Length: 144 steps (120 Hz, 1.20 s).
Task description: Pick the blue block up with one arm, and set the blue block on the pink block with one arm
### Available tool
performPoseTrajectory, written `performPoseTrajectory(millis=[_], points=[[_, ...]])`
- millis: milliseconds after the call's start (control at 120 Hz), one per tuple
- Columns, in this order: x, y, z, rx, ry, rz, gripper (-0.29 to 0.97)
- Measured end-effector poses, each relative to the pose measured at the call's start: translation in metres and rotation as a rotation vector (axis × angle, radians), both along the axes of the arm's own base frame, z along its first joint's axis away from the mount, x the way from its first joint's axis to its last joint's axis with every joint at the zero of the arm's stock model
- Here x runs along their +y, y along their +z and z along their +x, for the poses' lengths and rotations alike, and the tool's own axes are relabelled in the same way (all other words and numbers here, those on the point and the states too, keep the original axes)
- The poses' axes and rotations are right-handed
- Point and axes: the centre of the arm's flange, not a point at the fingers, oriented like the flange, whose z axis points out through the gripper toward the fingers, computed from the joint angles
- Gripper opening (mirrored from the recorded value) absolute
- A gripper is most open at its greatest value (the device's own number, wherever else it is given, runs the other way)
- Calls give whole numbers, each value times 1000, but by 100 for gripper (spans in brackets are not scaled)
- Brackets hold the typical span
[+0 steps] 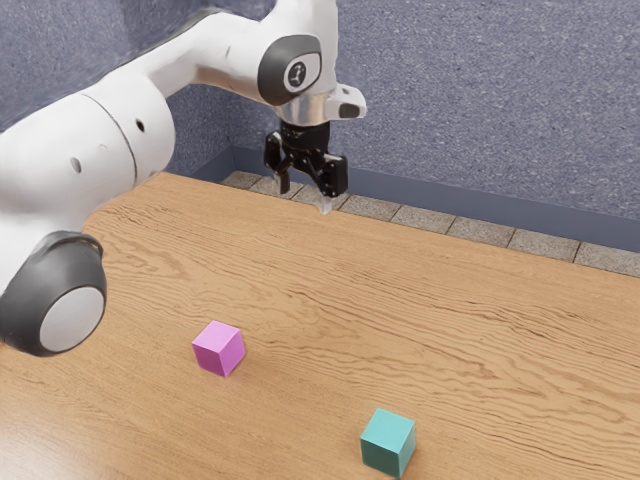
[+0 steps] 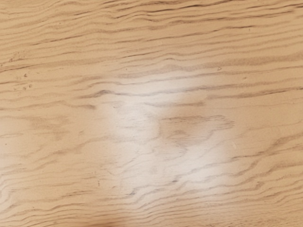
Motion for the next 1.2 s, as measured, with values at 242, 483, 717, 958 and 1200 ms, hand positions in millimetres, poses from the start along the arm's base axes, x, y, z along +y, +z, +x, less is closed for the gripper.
performPoseTrajectory(millis=[242,483,717,958,1200], points=[[-61,-93,-55,50,-42,-108,66],[-151,-139,-79,-73,-148,-74,66],[-160,-154,-50,-127,6,-185,66],[-169,-156,-144,-71,30,-228,66],[-189,-173,-206,-46,-36,-160,66]])
